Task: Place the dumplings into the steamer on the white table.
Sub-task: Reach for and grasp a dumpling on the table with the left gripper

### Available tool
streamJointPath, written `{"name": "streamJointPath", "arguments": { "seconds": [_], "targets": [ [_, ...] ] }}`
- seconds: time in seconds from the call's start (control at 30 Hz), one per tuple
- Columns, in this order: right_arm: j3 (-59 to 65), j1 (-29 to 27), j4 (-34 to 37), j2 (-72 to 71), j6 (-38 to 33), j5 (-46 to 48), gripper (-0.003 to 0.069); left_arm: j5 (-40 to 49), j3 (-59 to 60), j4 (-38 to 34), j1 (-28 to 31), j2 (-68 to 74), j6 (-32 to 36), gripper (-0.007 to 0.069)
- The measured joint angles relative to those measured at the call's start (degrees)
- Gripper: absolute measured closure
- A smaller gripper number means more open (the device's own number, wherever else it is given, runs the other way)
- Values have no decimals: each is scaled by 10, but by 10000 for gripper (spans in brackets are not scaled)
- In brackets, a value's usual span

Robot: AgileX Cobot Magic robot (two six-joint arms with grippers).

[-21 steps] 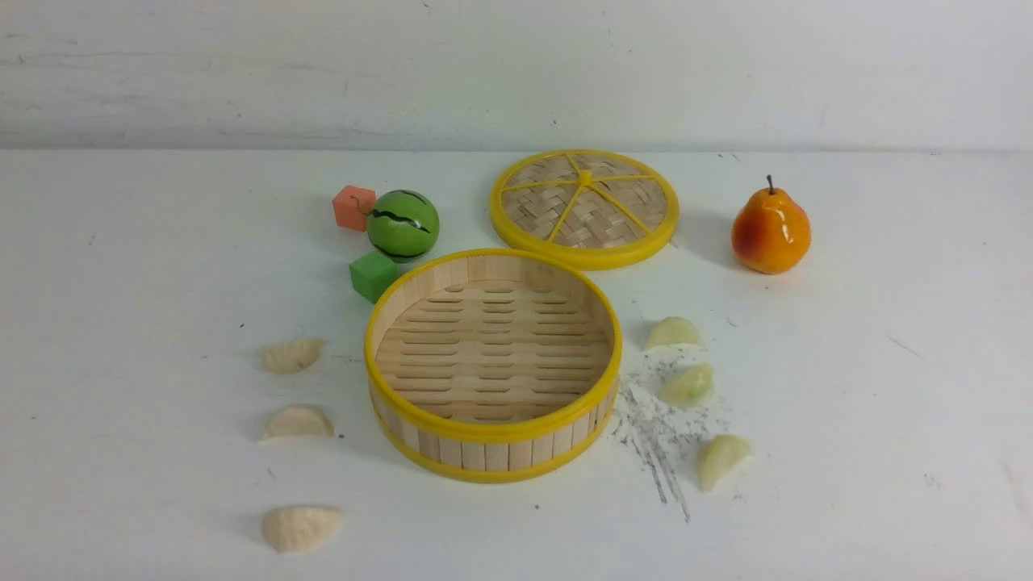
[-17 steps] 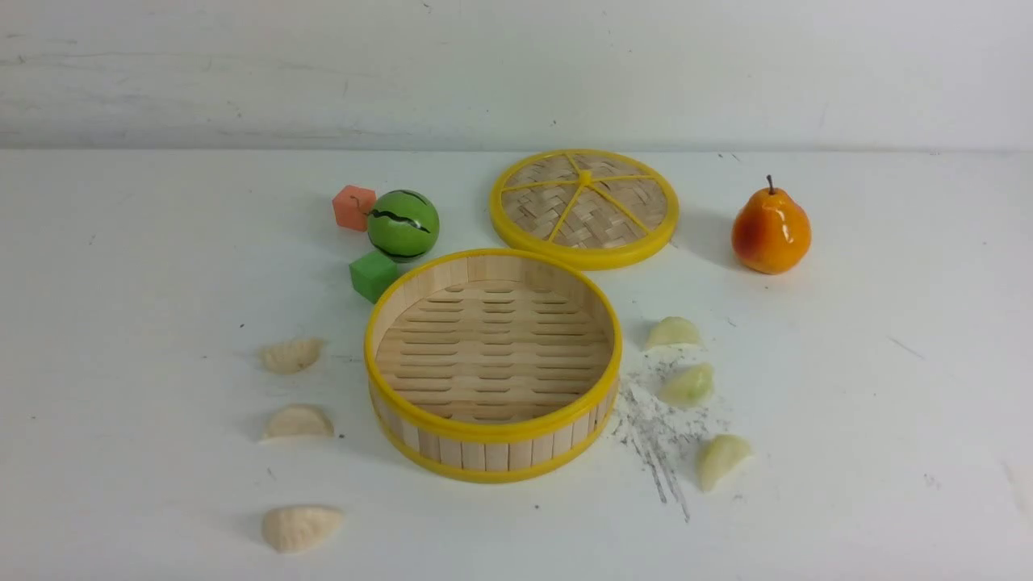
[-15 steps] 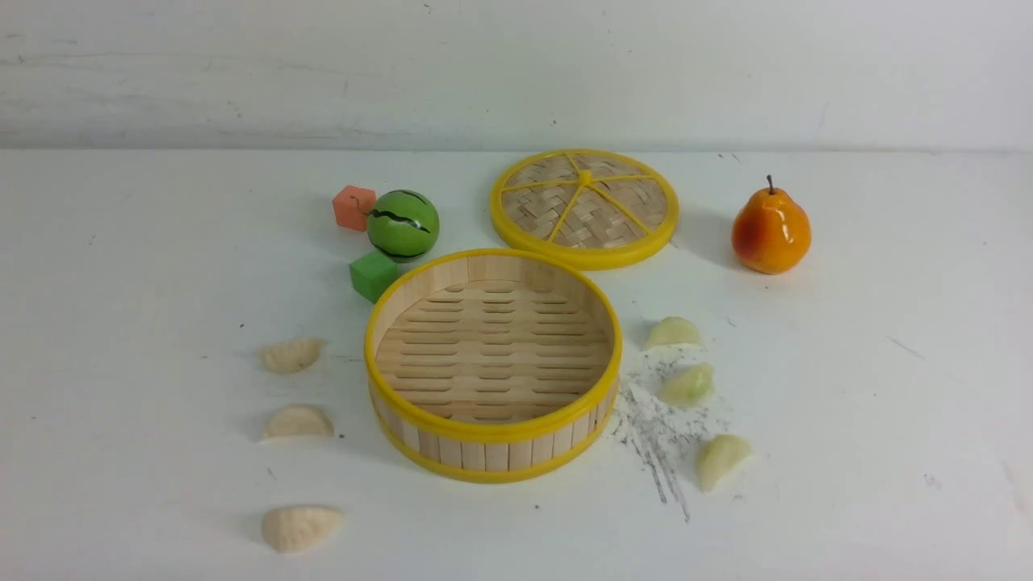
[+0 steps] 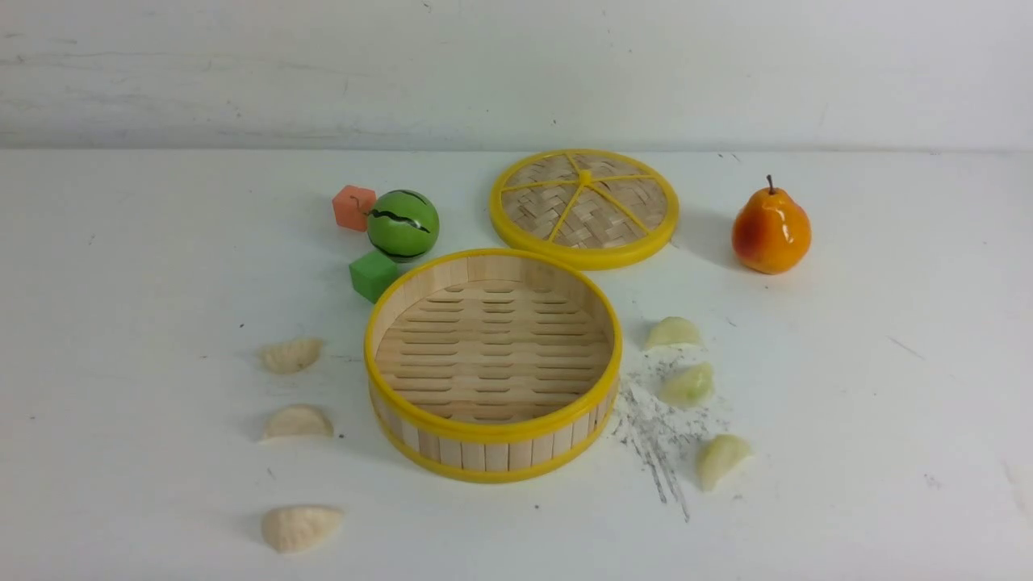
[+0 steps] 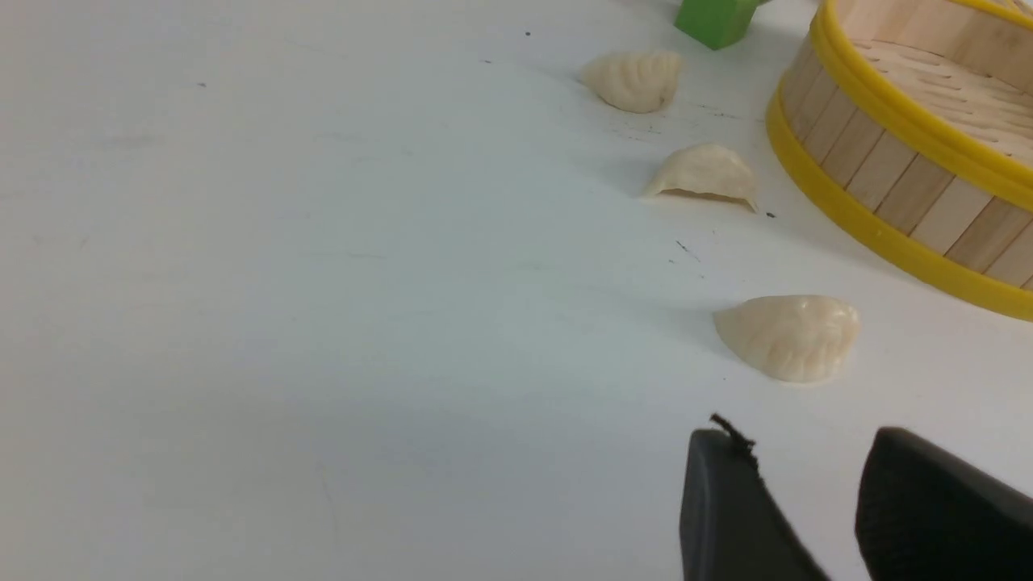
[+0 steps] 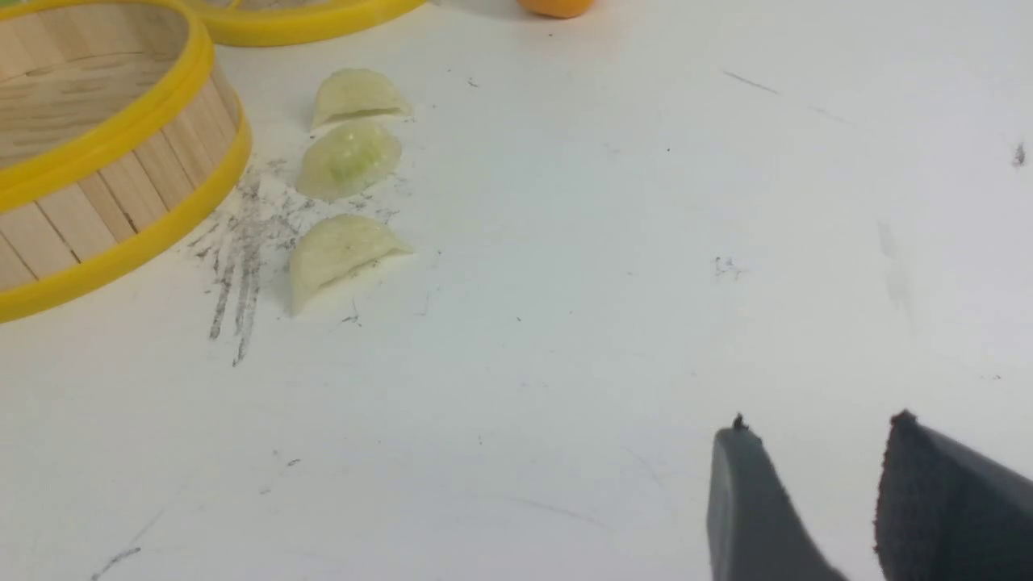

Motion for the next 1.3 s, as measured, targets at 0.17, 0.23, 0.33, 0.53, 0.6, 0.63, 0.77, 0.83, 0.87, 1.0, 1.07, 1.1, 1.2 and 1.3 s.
{"name": "streamJointPath", "arguments": {
  "seconds": [0.17, 0.23, 0.33, 0.53, 0.6, 0.63, 0.77, 0.83, 0.87, 1.0, 1.07, 1.1, 1.2, 1.3],
  "targets": [
    [0, 0, 0, 0, 0, 0, 419, 0, 0, 3, 0, 0, 6, 387],
    [0, 0, 0, 0, 0, 0, 419, 0, 0, 3, 0, 0, 6, 387],
    [0, 0, 0, 0, 0, 0, 419, 0, 0, 3, 0, 0, 6, 387],
    [0, 0, 0, 0, 0, -1, 419, -7, 0, 3, 0, 0, 6, 387],
    [0, 0, 0, 0, 0, -4, 419, -23, 0, 3, 0, 0, 6, 387],
    [1, 0, 0, 0, 0, -8, 419, -33, 0, 3, 0, 0, 6, 387],
    [5, 0, 0, 0, 0, -55, 419, -97, 0, 3, 0, 0, 6, 387],
    [5, 0, 0, 0, 0, -117, 419, -155, 0, 3, 0, 0, 6, 387],
    [5, 0, 0, 0, 0, -162, 419, -199, 0, 3, 0, 0, 6, 387],
    [5, 0, -1, 0, 0, -307, 419, -334, 0, 3, 0, 0, 6, 387],
    [5, 0, -1, 0, 6, -372, 419, -398, 0, 3, 0, 0, 6, 387],
    [5, 0, -1, 0, 13, -403, 419, -423, 0, 3, 0, 0, 6, 387],
    [5, 0, -1, 0, 48, -481, 419, -510, 0, 3, 0, 0, -12, 387],
    [5, 0, -2, 0, 99, -530, 419, -568, 0, 1, 0, 0, -96, 387]
  ]
}}
